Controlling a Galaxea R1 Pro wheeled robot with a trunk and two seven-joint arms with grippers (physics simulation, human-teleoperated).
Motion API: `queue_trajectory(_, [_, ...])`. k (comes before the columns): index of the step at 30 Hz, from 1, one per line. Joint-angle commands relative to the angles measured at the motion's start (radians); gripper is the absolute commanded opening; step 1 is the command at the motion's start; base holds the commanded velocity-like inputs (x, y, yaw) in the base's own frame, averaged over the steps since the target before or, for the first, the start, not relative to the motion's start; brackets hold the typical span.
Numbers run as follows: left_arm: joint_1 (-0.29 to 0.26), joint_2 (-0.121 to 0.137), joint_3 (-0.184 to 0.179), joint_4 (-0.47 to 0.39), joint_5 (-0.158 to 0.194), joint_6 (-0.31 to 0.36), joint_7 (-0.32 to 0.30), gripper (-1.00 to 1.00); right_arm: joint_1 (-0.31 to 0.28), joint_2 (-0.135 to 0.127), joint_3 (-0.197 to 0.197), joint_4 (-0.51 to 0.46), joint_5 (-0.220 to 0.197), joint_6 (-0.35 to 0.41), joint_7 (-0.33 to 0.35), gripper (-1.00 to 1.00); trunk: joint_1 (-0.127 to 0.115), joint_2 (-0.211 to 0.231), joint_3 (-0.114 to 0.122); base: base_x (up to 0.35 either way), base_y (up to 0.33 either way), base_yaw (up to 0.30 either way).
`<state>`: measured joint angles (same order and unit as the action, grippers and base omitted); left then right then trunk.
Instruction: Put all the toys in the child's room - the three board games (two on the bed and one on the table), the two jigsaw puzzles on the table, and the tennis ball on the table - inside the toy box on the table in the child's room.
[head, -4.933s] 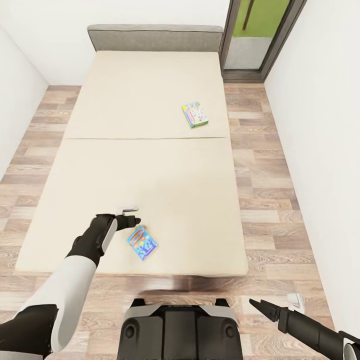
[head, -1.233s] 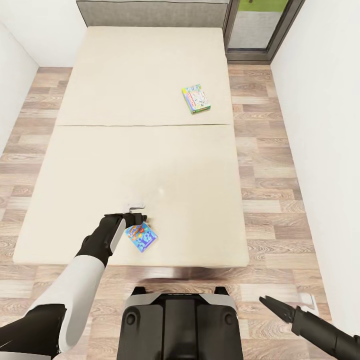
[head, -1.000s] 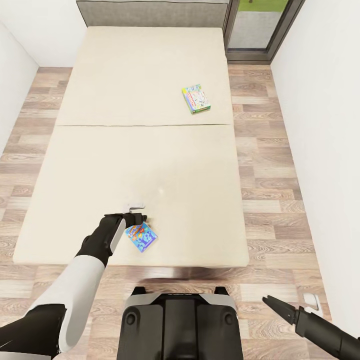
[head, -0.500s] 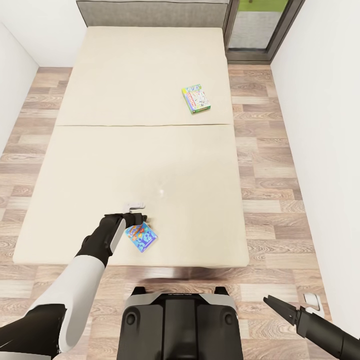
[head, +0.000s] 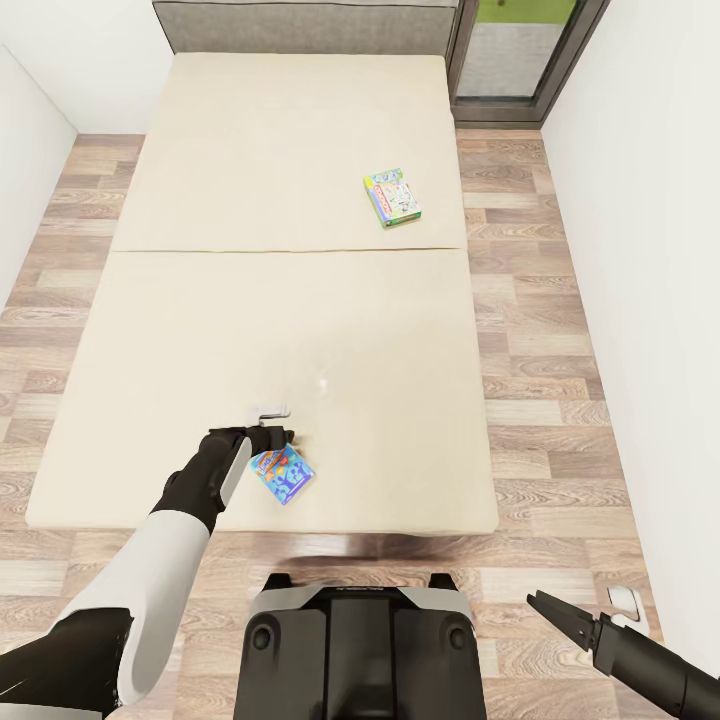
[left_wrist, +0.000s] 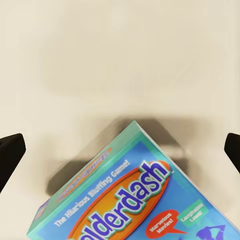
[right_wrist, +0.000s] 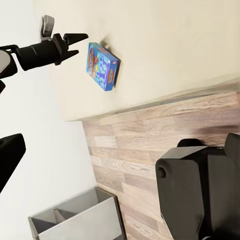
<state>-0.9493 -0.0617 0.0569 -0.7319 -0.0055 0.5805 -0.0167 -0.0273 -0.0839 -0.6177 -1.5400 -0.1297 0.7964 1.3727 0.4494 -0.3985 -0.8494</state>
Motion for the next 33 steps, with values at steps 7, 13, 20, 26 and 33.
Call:
queue_trajectory(7, [0.0,-0.001,0.004,-0.001,-0.001,0.006,-0.002,1.0,0.0,0.001,-0.002,0.0,-0.002,0.008,0.003,1.0,0.001,-0.002,-0.001,0.0,0.0,0.0])
queue_trajectory(13, [0.0,-0.001,0.004,-0.001,0.0,0.006,-0.001,1.0,0.0,0.001,-0.002,0.0,-0.002,0.007,0.003,1.0,0.001,-0.002,-0.002,0.0,0.0,0.0])
queue_trajectory(20, [0.0,-0.001,0.004,-0.001,0.001,0.006,0.0,1.0,0.0,0.0,-0.002,0.0,-0.002,0.007,0.002,1.0,0.001,-0.002,-0.011,0.0,0.0,0.0])
queue_trajectory(26, [0.0,-0.001,0.004,-0.001,0.001,0.006,0.0,1.0,0.0,0.0,-0.002,0.001,-0.001,0.007,0.002,1.0,0.001,-0.002,-0.02,0.0,0.0,0.0])
queue_trajectory(33, [0.0,-0.001,0.004,-0.001,0.001,0.006,0.0,1.0,0.0,0.0,-0.002,0.002,-0.001,0.007,0.001,1.0,0.001,-0.002,-0.031,0.0,0.0,0.0])
